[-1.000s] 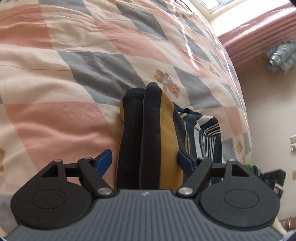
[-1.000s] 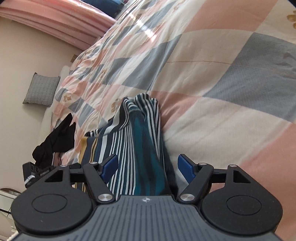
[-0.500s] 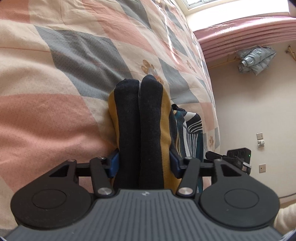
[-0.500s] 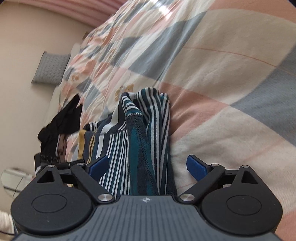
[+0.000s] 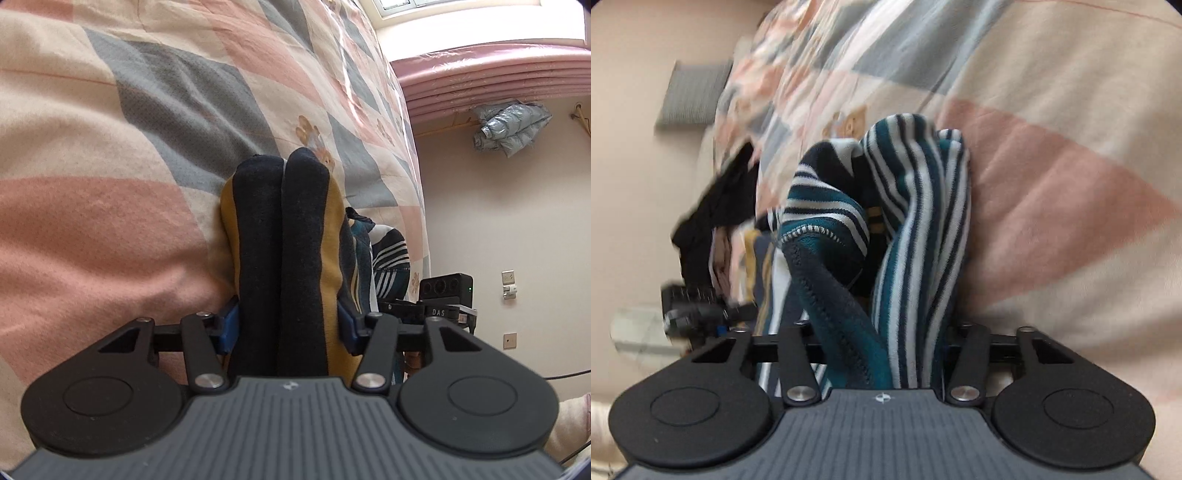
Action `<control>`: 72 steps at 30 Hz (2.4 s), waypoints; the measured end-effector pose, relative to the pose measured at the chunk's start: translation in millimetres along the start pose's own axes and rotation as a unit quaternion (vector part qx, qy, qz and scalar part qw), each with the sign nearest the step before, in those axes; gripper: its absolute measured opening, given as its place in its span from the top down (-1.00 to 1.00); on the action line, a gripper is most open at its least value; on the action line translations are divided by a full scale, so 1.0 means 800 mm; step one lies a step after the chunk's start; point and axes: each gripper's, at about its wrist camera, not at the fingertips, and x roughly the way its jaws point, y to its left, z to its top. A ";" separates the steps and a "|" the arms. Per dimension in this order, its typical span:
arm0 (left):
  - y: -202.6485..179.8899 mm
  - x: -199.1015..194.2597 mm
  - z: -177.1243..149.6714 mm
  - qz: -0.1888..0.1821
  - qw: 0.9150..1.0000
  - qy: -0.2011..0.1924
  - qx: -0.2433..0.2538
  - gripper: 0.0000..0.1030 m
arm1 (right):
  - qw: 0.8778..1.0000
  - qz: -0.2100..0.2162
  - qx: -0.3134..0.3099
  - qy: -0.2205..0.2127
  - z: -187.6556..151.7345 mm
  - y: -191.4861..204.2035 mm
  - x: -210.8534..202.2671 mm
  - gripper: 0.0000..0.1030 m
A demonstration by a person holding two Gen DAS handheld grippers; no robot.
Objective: Fold clothes
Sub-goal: 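Grasp the folded sweater bundle with both grippers from opposite sides, then lift the sweater with both grippers and carry it toward the clothes stack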
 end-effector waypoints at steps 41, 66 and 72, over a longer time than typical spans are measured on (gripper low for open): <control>-0.832 0.687 -0.196 -0.176 0.782 0.312 0.509 0.20 | 0.560 0.160 0.400 -0.708 -0.465 -0.220 -0.564 0.34; -0.826 0.664 -0.249 -0.169 0.746 0.186 0.617 0.46 | 0.573 -0.580 0.072 -0.574 -0.343 -0.076 -0.564 0.15; -0.806 0.720 -0.304 -0.165 0.742 0.179 0.624 0.54 | 0.617 -0.567 0.057 -0.543 -0.309 -0.135 -0.552 0.23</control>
